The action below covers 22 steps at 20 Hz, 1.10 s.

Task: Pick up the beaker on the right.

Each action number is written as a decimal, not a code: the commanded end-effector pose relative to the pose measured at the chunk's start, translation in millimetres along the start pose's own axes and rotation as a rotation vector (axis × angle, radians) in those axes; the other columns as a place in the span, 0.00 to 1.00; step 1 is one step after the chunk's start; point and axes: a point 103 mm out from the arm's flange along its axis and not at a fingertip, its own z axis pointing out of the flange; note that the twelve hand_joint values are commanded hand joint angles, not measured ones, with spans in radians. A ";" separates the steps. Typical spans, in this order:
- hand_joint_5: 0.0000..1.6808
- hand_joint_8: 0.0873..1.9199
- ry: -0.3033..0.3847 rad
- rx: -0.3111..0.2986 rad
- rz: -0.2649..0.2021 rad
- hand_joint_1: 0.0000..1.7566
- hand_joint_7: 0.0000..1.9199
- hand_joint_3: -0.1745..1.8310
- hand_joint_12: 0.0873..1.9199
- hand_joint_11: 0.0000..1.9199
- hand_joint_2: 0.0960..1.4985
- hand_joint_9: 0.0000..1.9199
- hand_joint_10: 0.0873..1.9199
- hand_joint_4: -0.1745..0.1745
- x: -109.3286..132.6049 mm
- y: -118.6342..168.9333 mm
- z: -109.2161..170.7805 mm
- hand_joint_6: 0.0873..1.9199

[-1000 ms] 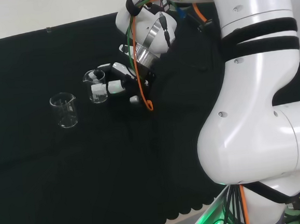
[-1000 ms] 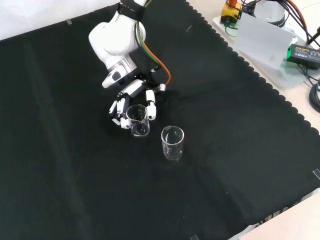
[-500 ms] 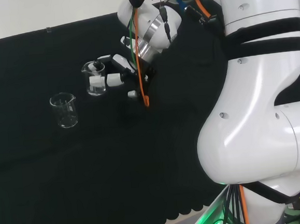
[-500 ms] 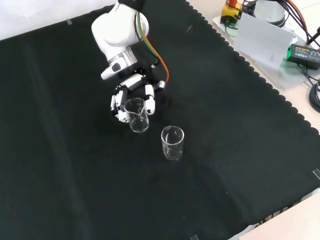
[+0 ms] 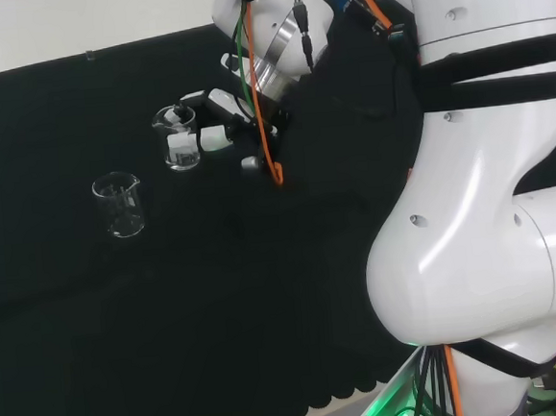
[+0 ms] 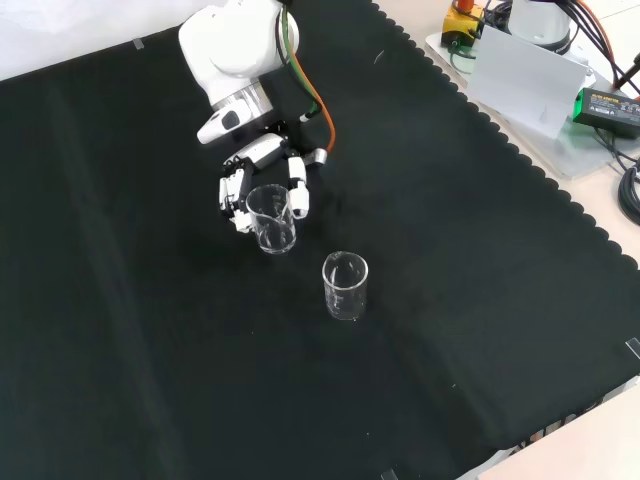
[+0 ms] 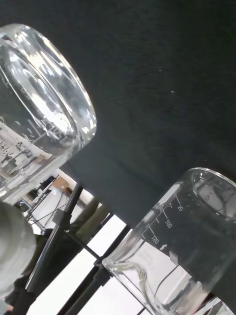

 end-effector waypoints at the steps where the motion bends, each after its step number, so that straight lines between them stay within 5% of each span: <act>1: 0.56 0.44 -0.023 0.019 0.005 0.71 0.60 0.00 0.51 0.47 0.76 0.58 0.52 0.34 0.1 -13.4 -20.3 0.52; 22: 0.55 0.45 -0.155 0.075 0.004 0.71 0.60 0.00 0.50 0.48 0.77 0.58 0.54 0.31 40.9 -21.3 -31.9 0.54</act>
